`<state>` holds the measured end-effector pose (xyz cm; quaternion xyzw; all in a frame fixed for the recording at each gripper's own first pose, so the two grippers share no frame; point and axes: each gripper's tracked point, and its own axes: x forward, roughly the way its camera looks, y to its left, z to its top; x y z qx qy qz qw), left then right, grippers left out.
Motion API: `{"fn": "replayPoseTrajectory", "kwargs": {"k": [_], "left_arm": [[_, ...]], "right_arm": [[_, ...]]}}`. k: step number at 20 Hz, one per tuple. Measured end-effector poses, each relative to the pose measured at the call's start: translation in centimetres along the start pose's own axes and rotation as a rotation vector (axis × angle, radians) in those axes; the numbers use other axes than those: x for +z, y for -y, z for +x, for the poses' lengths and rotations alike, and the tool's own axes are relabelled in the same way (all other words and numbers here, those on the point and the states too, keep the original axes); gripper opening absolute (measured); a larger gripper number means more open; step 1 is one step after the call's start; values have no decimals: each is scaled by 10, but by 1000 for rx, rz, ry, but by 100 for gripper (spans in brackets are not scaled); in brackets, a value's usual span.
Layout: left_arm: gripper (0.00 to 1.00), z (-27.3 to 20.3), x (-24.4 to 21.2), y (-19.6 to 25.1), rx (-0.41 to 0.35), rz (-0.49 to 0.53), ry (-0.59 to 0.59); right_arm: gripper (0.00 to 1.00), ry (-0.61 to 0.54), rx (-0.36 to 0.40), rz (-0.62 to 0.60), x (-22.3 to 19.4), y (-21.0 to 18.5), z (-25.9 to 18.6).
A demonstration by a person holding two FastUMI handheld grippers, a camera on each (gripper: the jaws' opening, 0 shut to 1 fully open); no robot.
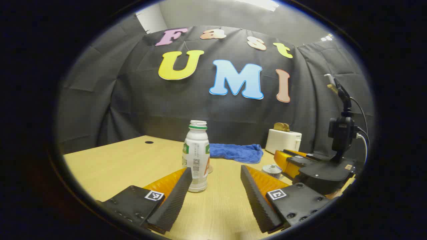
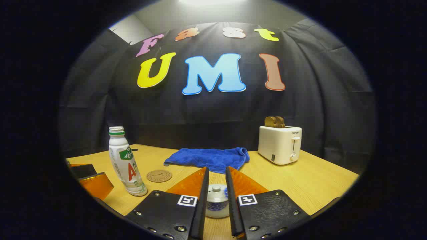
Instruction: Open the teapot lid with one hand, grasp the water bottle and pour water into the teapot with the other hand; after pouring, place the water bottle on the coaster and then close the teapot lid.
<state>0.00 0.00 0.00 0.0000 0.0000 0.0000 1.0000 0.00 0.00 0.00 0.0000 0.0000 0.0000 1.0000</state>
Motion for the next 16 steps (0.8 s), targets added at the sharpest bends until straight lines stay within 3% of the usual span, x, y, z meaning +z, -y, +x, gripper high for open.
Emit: {"fn": "replayPoseTrajectory", "kwargs": {"k": [16], "left_arm": [[100, 3, 0, 3, -7, 0, 1]], "right_arm": [[30, -96, 11, -24, -26, -5, 10]]}}
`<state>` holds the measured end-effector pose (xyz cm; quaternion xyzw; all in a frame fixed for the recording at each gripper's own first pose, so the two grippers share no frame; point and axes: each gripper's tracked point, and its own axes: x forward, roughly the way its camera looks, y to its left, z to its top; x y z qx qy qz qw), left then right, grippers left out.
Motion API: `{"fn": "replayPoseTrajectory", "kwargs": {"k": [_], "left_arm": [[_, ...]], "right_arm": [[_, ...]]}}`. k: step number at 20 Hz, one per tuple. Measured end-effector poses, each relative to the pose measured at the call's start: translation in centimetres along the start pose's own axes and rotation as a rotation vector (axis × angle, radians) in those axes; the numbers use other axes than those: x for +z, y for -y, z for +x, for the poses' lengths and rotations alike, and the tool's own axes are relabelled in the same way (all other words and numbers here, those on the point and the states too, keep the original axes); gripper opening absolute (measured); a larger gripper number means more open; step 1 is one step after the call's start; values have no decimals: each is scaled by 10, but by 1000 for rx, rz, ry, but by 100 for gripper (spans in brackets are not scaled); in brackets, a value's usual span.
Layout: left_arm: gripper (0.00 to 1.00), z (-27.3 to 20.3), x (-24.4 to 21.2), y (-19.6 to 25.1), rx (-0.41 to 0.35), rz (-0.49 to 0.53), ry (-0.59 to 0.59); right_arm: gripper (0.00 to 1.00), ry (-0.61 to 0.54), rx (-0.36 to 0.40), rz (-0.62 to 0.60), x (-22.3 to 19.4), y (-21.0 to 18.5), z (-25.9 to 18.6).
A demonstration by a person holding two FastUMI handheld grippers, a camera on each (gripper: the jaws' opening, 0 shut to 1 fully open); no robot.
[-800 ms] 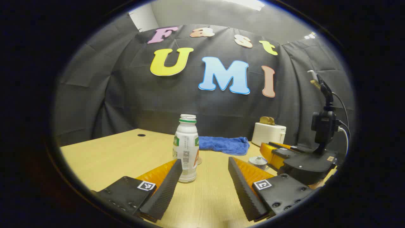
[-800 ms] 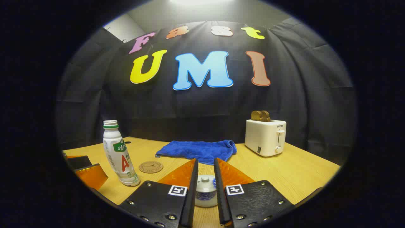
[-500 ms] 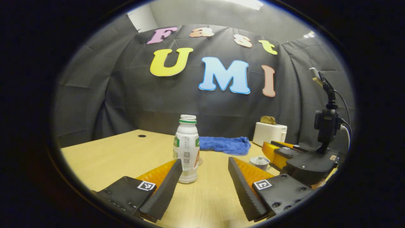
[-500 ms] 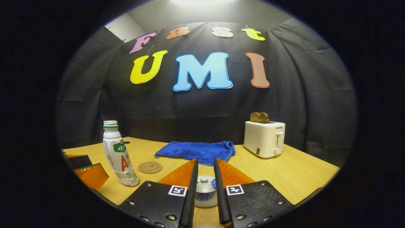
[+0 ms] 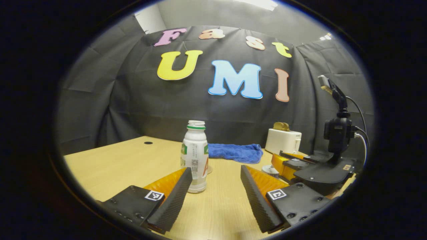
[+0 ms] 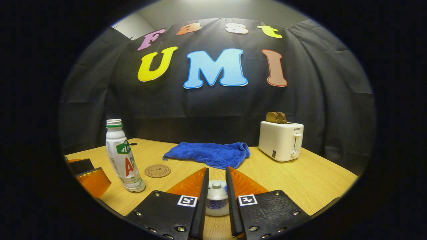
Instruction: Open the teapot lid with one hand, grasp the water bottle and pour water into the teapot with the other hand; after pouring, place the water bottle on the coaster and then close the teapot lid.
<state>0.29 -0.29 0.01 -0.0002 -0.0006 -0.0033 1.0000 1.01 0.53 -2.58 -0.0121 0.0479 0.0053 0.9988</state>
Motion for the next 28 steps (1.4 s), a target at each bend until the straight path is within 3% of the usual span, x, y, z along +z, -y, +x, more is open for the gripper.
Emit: {"fn": "replayPoseTrajectory", "kwargs": {"k": [5, 13, 14, 17, 18, 24, 28], "left_arm": [[100, 1, -4, 1, -4, -9, -4], [100, 1, -4, 3, -6, -12, -9], [100, 1, -5, 3, -4, -11, -8], [100, 1, -5, 3, -4, -11, -10], [100, 1, -6, 3, -5, -12, -12], [100, 2, -5, 3, -2, -16, -12], [100, 5, -2, -2, 5, 13, -7]], "right_arm": [[30, -88, 14, 10, -21, -3, 8], [33, -100, 1, -13, -19, -5, 19], [17, -105, 9, 0, -16, -2, 14], [18, -108, 10, 32, -24, -2, 24], [5, -109, 22, 40, -15, 0, 13], [5, -78, 53, 71, -10, -2, 13], [5, 33, 7, 67, 18, 15, 3]]}}
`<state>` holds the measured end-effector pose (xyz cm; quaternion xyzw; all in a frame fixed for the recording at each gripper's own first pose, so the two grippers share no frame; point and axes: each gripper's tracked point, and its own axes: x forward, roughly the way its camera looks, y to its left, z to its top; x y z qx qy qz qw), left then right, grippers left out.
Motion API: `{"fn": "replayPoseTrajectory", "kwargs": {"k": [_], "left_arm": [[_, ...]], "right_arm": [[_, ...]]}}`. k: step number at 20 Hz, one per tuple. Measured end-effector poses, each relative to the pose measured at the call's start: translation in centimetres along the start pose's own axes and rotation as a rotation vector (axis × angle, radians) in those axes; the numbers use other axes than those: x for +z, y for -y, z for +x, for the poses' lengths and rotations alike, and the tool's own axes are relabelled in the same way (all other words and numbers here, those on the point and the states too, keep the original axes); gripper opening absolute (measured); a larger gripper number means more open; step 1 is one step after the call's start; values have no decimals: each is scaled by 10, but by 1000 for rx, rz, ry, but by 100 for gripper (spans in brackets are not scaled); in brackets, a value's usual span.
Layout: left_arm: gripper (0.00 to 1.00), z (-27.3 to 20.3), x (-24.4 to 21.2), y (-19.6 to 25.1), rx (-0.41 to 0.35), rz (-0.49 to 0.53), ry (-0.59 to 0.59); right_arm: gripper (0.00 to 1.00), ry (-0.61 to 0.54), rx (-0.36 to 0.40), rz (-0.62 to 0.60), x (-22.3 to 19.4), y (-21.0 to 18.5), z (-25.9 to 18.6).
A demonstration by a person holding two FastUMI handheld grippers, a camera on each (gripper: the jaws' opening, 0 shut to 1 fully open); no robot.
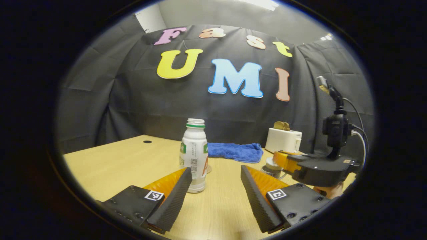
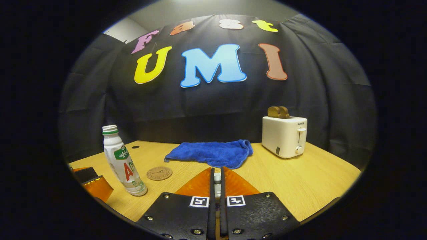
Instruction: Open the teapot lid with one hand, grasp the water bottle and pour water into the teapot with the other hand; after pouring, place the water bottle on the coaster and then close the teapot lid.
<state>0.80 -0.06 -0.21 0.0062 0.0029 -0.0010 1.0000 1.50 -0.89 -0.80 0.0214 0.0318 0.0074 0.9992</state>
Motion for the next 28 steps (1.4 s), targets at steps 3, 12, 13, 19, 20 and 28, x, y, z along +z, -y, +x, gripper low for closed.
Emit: {"fn": "replayPoseTrajectory", "kwargs": {"k": [3, 12, 13, 19, 20, 28], "left_arm": [[100, 6, 3, -3, -2, 23, 1], [100, 36, 3, -18, 13, 74, 1], [100, 40, 4, -21, 17, 82, 2], [100, 66, -5, -35, 28, 96, -12], [100, 71, -8, -37, 33, 105, -16], [100, 95, -14, -42, 27, 155, -11]], "right_arm": [[5, 47, -43, 7, 10, 15, -6], [5, 74, -141, 89, 17, 58, -13], [5, 72, -153, 102, 17, 63, -14], [5, 54, -206, 197, 11, 92, -15], [5, 52, -210, 204, 10, 94, -15], [5, 51, -211, 188, 11, 95, -16]]}}
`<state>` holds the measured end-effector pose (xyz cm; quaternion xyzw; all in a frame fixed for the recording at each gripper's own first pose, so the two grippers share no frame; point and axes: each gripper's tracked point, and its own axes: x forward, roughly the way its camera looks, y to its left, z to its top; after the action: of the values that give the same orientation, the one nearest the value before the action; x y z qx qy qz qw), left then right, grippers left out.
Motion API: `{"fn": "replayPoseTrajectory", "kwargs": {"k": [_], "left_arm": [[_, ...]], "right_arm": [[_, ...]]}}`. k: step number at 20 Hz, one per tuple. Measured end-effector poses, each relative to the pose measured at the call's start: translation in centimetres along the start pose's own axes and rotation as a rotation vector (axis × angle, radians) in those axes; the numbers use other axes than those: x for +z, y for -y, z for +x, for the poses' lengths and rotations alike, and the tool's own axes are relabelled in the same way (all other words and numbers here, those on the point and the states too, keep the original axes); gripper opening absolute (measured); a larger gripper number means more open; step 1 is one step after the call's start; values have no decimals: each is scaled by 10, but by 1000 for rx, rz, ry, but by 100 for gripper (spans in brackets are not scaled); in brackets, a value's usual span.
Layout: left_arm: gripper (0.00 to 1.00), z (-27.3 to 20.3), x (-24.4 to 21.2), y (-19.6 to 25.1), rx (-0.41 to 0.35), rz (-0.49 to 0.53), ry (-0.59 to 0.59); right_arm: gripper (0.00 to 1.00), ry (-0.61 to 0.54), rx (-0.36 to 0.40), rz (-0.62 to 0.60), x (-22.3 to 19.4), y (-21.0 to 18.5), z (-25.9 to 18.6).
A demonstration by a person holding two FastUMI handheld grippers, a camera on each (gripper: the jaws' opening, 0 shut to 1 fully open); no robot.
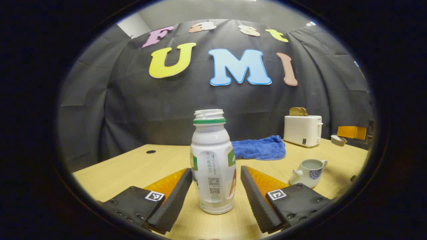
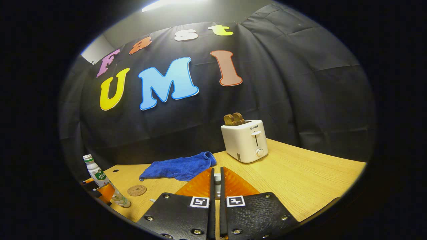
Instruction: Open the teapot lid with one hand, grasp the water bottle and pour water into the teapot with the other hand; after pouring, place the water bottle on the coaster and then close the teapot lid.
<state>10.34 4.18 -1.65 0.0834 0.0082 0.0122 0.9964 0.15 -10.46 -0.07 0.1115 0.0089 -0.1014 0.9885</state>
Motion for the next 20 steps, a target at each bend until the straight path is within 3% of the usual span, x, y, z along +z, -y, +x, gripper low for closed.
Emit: {"fn": "replayPoseTrajectory", "kwargs": {"k": [3, 5, 9, 14, 20], "left_arm": [[99, 7, 3, 2, -14, 21, 4], [90, 7, 3, 3, -16, 28, 3], [87, 6, 3, 0, -7, 53, -2], [85, 4, 17, -6, 9, 204, 8], [85, 1, 42, 1, 2, 519, 33]], "right_arm": [[5, -5, 4, 0, -1, -1, 0], [5, -6, 3, 4, -1, 0, 0], [5, -9, -1, 12, -1, 1, 1], [5, -9, 6, 18, 0, 1, 0], [5, -6, 5, 51, 2, 6, -2]]}}
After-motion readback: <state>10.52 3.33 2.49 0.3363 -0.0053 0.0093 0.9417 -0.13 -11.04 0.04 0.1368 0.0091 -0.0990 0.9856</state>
